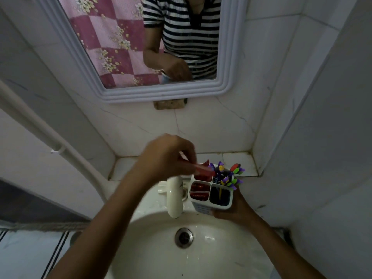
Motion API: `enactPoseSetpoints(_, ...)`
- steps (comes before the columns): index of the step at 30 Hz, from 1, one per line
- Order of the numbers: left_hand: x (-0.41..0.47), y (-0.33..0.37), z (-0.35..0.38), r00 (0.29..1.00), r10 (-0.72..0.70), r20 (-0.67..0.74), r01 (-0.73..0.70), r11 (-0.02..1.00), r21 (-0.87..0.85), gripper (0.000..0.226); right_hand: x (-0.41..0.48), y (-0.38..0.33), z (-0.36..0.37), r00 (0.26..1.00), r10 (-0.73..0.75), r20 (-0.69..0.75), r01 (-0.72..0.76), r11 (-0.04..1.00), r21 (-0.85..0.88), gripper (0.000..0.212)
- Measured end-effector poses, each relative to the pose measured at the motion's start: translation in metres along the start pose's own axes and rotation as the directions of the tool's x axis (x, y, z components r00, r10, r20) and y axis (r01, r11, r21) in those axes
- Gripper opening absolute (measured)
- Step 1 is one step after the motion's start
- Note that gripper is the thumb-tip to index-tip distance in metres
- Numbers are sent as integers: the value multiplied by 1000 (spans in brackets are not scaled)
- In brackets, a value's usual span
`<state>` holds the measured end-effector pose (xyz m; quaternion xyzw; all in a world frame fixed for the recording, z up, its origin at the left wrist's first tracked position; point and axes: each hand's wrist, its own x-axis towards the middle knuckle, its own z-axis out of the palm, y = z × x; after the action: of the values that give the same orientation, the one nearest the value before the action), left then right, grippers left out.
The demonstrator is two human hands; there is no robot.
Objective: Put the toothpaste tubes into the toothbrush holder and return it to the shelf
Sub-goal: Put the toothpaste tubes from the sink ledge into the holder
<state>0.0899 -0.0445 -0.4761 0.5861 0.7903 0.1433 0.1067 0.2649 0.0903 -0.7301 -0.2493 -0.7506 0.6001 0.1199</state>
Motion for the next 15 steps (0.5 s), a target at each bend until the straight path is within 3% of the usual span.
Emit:
enactPoseSetpoints(3, 21, 25, 38, 981, 77, 177, -116, 967, 226, 34, -1, -4, -1, 1000, -13, -3, 13, 999, -42, 105)
enactPoseSetpoints(6, 34, 28, 74, 967, 78, 242, -145, 951, 274, 30, 0, -6, 0, 1000, -14, -9, 14, 999, -48, 107)
enactPoseSetpoints(10, 43, 11, 71, 972, 110, 208, -127, 989, 70, 28, -2, -12, 1, 999, -17, -32, 16, 1000, -15, 106)
enactPoseSetpoints(15, 73, -58, 61, 995, -92, 39, 98, 980, -173, 11, -2, -9, -1, 1000, -10, -1, 10, 998, -56, 85)
